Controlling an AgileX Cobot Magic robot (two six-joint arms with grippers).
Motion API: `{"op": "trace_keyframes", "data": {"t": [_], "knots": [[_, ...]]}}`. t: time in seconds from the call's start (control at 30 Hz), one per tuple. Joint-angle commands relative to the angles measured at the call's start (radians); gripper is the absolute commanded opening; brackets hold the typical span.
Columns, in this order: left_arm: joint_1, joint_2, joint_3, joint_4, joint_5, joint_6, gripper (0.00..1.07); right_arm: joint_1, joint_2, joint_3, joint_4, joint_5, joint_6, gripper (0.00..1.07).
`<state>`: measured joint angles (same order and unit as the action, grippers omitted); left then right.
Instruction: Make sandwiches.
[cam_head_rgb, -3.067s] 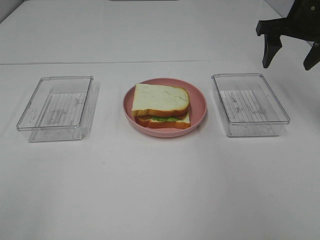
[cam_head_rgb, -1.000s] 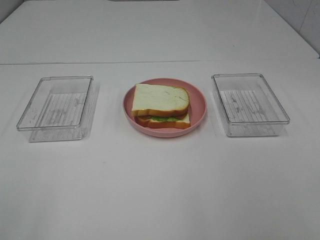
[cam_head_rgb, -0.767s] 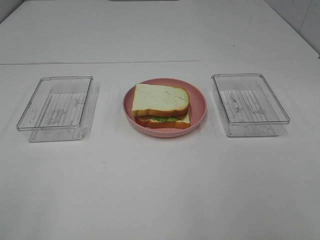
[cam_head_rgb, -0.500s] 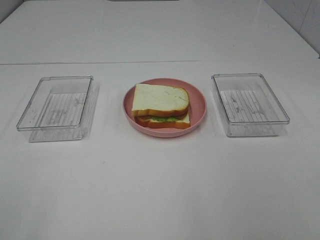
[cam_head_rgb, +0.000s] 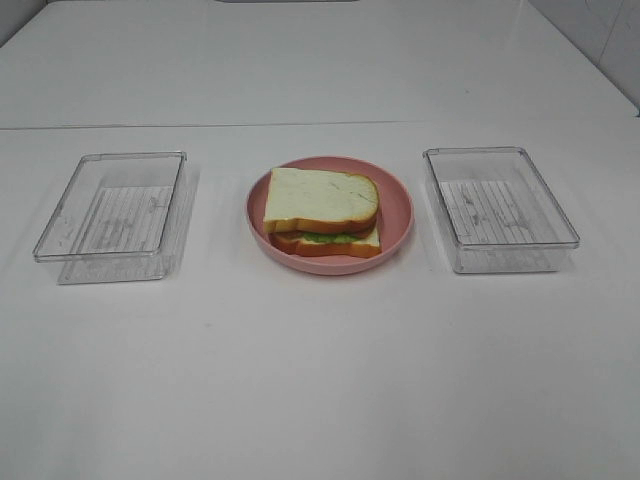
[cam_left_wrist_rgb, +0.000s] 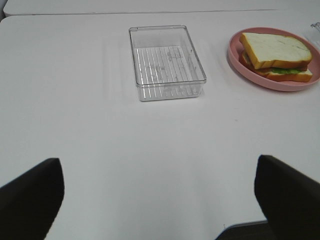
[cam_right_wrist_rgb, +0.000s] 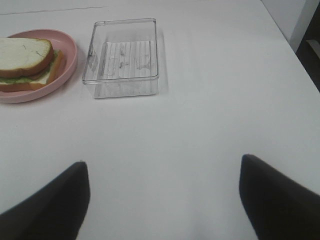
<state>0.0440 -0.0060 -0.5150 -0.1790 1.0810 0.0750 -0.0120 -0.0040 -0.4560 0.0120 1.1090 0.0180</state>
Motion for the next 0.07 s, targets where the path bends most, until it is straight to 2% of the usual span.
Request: {"op": "trace_keyframes", "data": {"t": [0.03, 0.07], "knots": [[0.001, -0.013, 0.000, -0.007, -0.009, -0.005, 0.98, -0.006, -0.032, 0.004, 0.003, -0.010, -0.009, 0.76], [0.001, -0.013, 0.000, -0.007, -0.009, -0.005, 0.98, -0.006, -0.032, 0.004, 0.004, -0.010, -0.009, 0.76]]}}
